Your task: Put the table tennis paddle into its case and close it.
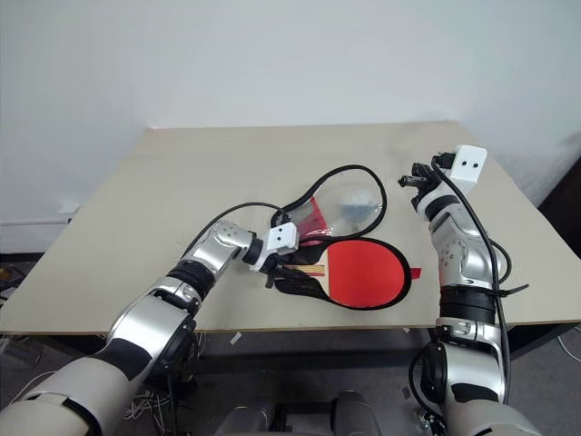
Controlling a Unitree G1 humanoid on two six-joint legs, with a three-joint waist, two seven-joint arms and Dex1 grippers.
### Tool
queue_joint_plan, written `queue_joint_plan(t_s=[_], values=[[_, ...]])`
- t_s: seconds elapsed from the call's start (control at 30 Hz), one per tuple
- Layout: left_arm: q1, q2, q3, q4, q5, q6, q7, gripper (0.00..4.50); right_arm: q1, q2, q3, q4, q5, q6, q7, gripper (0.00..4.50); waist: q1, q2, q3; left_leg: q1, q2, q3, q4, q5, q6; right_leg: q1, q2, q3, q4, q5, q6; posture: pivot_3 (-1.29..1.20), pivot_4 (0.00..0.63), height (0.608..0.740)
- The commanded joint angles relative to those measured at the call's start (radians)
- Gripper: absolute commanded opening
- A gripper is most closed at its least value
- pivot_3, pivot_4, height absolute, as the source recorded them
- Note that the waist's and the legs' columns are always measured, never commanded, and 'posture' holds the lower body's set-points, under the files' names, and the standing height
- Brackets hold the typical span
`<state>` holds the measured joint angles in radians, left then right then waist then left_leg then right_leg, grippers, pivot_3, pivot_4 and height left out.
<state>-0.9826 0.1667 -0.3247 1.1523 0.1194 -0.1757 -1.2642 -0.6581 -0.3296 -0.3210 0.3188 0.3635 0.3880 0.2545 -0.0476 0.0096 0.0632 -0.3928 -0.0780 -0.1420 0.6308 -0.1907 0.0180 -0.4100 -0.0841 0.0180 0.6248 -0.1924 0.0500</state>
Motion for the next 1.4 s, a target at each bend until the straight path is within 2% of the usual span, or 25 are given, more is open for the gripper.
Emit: queue_joint_plan(t_s=[0.03,0.3,0.37,0.53,0.73,1.07,1.23,1.4], values=[[-0.051,-0.008,0.021,0.006,0.008,-0.024,0.031,1.06,-0.010,0.001,-0.007,-0.063,0.019,-0.001,-0.006,0.00,0.000,0.000,0.000,0.000,0.000,0.000,0.000,0.000,0.000,0.000,0.000,0.000,0.000,0.000,0.000,0.00,0.000,0.740],[-0.064,-0.016,0.032,0.033,0.020,-0.029,0.044,1.06,-0.002,0.006,-0.010,-0.079,0.021,0.008,-0.011,0.00,0.000,0.000,0.000,0.000,0.000,0.000,0.001,0.000,0.000,0.001,0.000,0.000,0.000,0.000,0.001,0.00,0.000,0.740],[-0.065,-0.017,0.037,0.036,0.018,-0.024,0.041,1.76,0.000,0.008,-0.009,-0.082,0.020,0.009,-0.013,0.00,0.000,0.000,0.000,0.000,0.000,0.000,0.001,0.000,0.000,0.001,0.000,0.000,0.000,0.000,0.001,0.00,0.000,0.740],[-0.067,-0.024,0.058,0.037,0.010,-0.020,0.040,2.91,0.004,0.015,-0.005,-0.088,0.021,0.012,-0.016,0.00,-0.001,0.000,0.000,0.000,0.000,0.000,0.001,0.000,0.000,0.001,0.000,0.000,0.000,0.000,0.001,0.00,0.000,0.740],[-0.072,-0.026,0.084,0.027,-0.006,-0.019,0.051,2.91,-0.002,0.017,-0.002,-0.087,0.021,0.026,-0.008,0.00,0.000,0.000,0.000,0.000,0.000,0.000,0.001,0.000,0.000,0.001,0.000,0.000,0.000,0.000,0.001,0.00,0.000,0.740],[-0.095,0.006,0.259,-0.067,-0.167,0.130,0.042,2.91,0.018,-0.020,0.069,-0.103,-0.007,0.100,0.056,0.00,-0.001,0.000,0.000,0.000,0.000,0.000,0.002,0.000,0.000,0.001,0.000,0.000,0.001,0.000,0.001,0.00,0.000,0.740],[-0.026,0.068,0.318,-0.198,-0.246,0.276,0.011,2.91,0.031,-0.018,0.076,-0.119,-0.002,0.109,0.057,0.00,-0.004,0.000,0.000,0.001,0.000,0.000,0.002,0.000,0.000,0.001,0.000,0.000,0.001,0.000,0.001,0.00,0.000,0.740],[0.121,0.141,0.329,-0.390,-0.277,0.410,0.047,2.91,0.051,-0.003,0.085,-0.135,-0.001,0.115,0.053,0.00,-0.006,0.000,0.000,0.003,0.000,-0.001,0.001,0.000,0.000,0.002,0.000,0.000,0.002,0.000,0.001,0.00,0.000,0.740]])
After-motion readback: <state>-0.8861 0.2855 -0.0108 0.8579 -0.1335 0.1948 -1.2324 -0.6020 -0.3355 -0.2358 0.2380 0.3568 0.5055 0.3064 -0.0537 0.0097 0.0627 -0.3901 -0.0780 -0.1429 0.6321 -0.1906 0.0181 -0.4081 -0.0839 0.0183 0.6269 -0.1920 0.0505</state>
